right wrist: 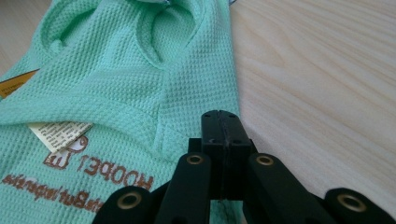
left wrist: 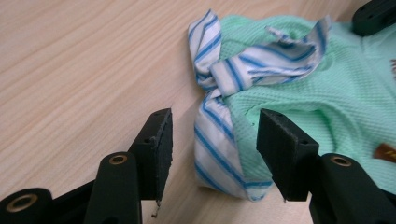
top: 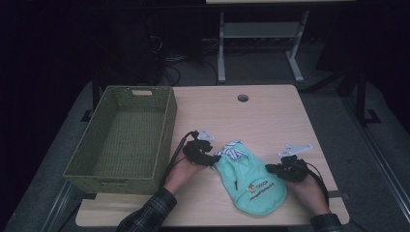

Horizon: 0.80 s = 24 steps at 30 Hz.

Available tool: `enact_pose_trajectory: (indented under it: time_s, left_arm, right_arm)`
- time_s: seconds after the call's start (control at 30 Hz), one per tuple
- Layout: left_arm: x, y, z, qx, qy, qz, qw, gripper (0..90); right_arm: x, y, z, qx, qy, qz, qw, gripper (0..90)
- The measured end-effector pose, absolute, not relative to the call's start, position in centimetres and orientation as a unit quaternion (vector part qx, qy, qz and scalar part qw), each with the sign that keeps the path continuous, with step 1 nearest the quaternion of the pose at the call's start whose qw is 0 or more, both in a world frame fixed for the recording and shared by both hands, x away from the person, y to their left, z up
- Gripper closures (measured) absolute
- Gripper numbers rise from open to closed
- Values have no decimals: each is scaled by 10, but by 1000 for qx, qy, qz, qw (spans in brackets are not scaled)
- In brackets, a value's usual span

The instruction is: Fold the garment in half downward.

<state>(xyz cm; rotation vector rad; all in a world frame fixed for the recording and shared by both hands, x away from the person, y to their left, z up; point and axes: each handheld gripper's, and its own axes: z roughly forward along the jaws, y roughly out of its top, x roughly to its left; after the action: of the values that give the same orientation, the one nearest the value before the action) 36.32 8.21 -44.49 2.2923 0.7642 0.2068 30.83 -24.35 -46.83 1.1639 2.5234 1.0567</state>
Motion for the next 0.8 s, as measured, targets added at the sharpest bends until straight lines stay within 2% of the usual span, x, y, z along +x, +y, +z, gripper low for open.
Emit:
enact_pose_trajectory:
  time_s: [0.13,0.47,0.67,0.8]
  left_arm:
    - [365,80,-453,890,295,78,340,457]
    - [363,78,-459,903,281,77,317,550]
    - [362,77,-459,905,274,75,316,675]
    - [361,75,-459,906,271,70,317,761]
  right_arm:
    - [308,-243,-469,388,845,357,86,895]
    - [308,-243,-468,385,848,354,92,895]
    - [307,-238,-463,386,852,340,102,896]
    - [303,-234,-451,378,841,373,102,896]
